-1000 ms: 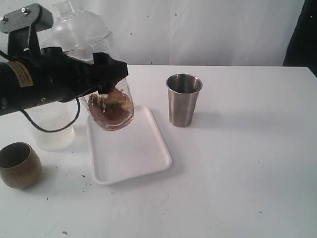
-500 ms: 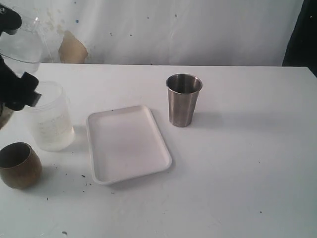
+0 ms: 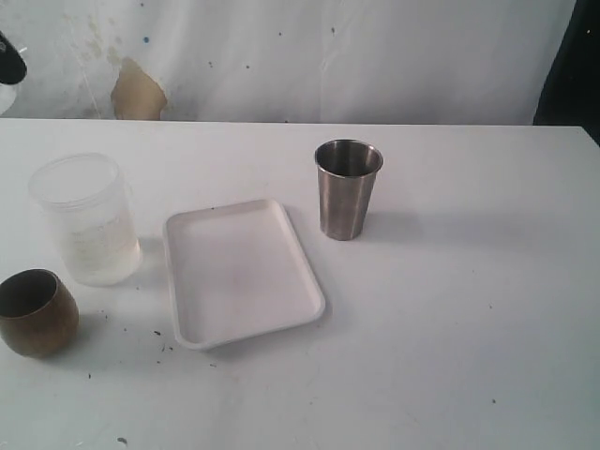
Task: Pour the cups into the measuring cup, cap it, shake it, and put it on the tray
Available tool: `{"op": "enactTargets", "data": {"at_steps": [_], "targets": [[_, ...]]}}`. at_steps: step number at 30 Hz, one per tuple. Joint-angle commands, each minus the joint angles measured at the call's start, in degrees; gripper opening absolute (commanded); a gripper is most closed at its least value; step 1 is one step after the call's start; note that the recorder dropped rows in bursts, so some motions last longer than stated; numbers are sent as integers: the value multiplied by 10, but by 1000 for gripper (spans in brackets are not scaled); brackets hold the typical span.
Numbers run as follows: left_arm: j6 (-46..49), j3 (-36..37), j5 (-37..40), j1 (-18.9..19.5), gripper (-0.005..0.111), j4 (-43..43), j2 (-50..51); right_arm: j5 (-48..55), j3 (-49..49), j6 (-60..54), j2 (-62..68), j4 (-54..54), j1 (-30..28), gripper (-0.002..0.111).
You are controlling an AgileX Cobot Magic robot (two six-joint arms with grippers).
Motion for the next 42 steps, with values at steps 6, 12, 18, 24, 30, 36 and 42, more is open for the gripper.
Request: {"op": "enactTargets", "data": {"at_steps": [6, 12, 18, 24, 30, 36, 42], "targets": [[55, -5, 69, 0, 0, 128, 67, -8, 3, -7, 0, -1, 1, 0], [109, -5, 69, 0, 0, 171, 118, -8, 3, -7, 0, -1, 1, 0], [117, -5, 69, 1, 0, 188, 161, -8, 3, -7, 0, -1, 1, 0], [141, -5, 69, 26, 0, 207, 176, -12, 3, -7, 0, -2, 1, 0], [179, -5, 69, 46, 0, 215, 176, -14, 3, -7, 0, -2, 1, 0], [214, -5, 69, 46, 0, 231, 176, -15, 3, -7, 0, -2, 1, 0], [247, -5, 69, 46, 0, 246, 176, -15, 3, -7, 0, -2, 1, 0]]}}
